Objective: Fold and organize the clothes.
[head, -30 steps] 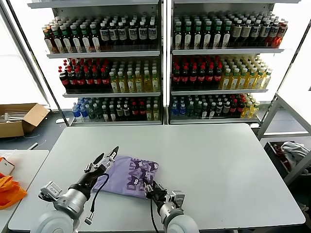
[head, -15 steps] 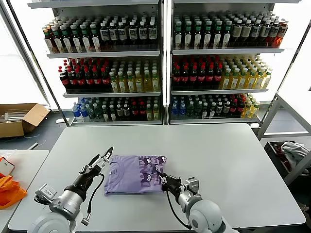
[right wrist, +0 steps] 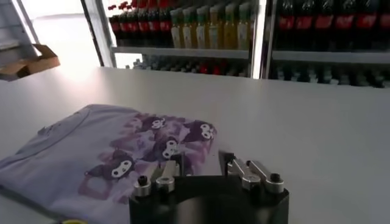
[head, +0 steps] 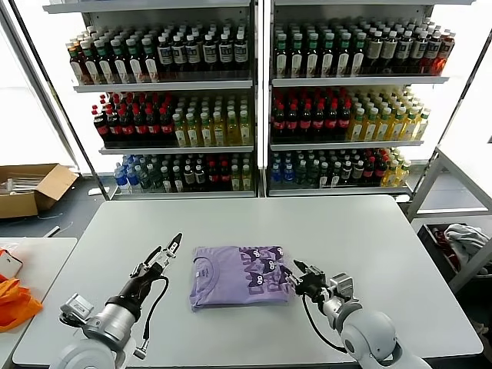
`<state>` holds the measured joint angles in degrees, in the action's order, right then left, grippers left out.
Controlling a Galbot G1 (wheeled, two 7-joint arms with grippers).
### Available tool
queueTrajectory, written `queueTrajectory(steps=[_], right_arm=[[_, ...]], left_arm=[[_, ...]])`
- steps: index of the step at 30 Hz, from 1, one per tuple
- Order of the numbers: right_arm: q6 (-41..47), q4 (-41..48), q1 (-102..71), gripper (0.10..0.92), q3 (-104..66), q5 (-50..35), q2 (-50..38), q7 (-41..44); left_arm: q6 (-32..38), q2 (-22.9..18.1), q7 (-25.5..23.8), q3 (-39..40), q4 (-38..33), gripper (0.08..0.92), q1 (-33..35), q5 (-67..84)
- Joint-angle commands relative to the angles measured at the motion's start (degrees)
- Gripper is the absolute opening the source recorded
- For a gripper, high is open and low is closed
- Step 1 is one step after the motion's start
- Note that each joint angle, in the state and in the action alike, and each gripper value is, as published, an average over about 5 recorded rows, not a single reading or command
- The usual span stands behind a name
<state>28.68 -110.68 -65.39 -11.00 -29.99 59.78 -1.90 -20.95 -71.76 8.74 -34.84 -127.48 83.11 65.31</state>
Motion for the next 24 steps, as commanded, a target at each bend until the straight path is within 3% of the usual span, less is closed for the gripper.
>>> queueTrajectory(steps=[1,7,12,17,24], right_arm=[[-8.7,-0.4,3.5,0.500,3.4,4.7,5.9,-6.8],[-9.1,5.8,7.4,0.673,14.6,13.1,15.5,-9.5],[-7.8,11.2,5.1,0.799,16.9,15.7,16.9,-11.1],[-6.8,11.3,3.5,0.822,16.5,14.5,15.7,-12.3],[-8.5,2.2,7.6,0.823,16.1,12.3,14.9,-13.2]], left_arm=[[0.1,-0.1,0.0,-0.1,-0.3,0.823,0.2,0.2],[0.1,-0.3,-0.1,-0.7,-0.8,0.823,1.3,0.1],[-0.1,-0.6,-0.6,-1.9,-1.1,0.823,2.8,0.2],[0.0,-0.9,-1.1,-2.4,-0.7,0.822,3.5,0.2],[0.0,-1.1,-1.0,-1.5,-0.3,0.823,2.5,0.5]])
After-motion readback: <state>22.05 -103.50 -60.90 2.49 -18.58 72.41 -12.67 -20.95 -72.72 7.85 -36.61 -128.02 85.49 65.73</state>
